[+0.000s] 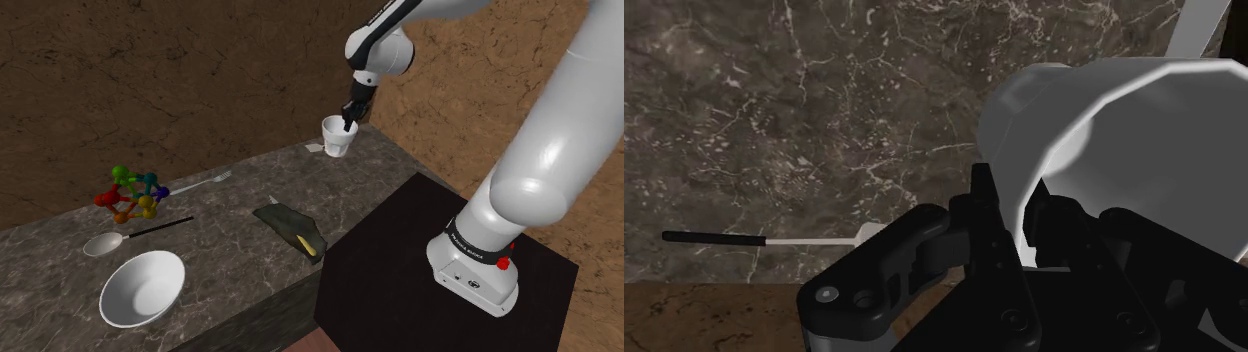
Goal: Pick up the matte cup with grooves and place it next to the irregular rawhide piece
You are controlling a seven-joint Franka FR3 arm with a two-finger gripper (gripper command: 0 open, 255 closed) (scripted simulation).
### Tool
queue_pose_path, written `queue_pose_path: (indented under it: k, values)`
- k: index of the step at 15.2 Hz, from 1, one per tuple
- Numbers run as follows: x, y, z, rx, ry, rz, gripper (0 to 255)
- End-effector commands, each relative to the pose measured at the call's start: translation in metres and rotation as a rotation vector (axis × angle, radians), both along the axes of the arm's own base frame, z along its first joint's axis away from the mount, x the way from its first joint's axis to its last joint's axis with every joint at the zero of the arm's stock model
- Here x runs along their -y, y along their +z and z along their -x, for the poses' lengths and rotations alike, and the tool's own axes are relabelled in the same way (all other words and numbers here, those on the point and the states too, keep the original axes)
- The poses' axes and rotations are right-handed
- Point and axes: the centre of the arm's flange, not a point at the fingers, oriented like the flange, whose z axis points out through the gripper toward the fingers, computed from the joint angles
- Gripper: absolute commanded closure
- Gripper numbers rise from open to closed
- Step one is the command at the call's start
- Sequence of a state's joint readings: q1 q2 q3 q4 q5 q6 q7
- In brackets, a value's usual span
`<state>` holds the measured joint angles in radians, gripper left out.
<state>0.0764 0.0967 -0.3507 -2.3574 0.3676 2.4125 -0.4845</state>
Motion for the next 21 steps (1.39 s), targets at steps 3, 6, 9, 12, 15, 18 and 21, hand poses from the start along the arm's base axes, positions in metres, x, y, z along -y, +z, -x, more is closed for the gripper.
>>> queue_pose_path:
  k: [3,6,9,12,15,18,21]
  values:
    - [-0.053,0.001,0.019,0.001,-0.001,0.000,255]
    - [-0.090,0.001,0.033,0.001,-0.001,0.000,255]
    - [-0.127,0.001,0.047,0.001,-0.001,0.000,255]
    - [-0.155,-0.004,0.058,0.001,-0.001,0.000,255]
    - [-0.155,-0.020,0.058,0.001,-0.001,0.000,255]
    - [-0.155,-0.036,0.058,0.001,-0.001,0.000,255]
    - [-0.155,-0.052,0.058,0.001,-0.001,0.000,255]
